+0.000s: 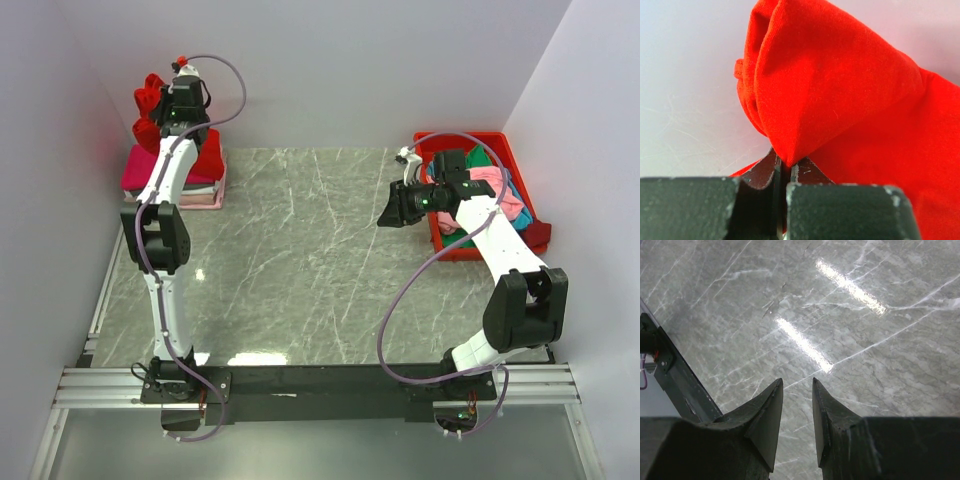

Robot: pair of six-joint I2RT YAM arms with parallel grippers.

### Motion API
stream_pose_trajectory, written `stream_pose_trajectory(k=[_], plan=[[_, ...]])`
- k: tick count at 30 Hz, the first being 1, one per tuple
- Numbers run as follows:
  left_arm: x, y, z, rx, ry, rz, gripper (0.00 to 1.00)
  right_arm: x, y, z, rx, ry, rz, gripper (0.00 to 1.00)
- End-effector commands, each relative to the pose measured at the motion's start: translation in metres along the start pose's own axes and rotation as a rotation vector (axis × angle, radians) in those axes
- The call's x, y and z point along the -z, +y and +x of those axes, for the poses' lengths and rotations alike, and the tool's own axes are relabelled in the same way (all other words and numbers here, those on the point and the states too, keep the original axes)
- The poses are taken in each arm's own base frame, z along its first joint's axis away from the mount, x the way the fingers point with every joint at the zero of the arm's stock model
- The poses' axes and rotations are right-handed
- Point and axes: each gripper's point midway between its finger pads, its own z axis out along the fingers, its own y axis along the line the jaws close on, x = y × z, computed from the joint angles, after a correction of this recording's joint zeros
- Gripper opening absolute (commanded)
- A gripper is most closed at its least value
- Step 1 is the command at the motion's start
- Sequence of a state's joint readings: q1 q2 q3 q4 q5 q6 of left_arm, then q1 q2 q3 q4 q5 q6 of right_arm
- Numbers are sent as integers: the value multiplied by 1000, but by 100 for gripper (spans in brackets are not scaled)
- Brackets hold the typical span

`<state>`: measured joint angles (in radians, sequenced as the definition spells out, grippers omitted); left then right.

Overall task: Fold and stack the t-shirts
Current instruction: Neatly place the folded tshirt to the corner

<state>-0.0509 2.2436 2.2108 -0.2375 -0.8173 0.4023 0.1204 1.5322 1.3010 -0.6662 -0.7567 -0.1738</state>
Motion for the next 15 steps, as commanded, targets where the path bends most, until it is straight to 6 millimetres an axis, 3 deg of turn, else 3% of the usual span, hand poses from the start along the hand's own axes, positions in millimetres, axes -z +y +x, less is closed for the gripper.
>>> stream_pose_trajectory(k=[1, 9, 15], plan=[[4, 21, -33, 129, -88, -22, 0, -3, 4, 1, 18, -1, -18, 37], [8, 29, -44, 181, -119, 20, 0, -2, 4, 0, 23, -5, -13, 37], [1, 20, -26, 218, -92, 96, 0, -2, 4, 0, 25, -3, -15, 38]])
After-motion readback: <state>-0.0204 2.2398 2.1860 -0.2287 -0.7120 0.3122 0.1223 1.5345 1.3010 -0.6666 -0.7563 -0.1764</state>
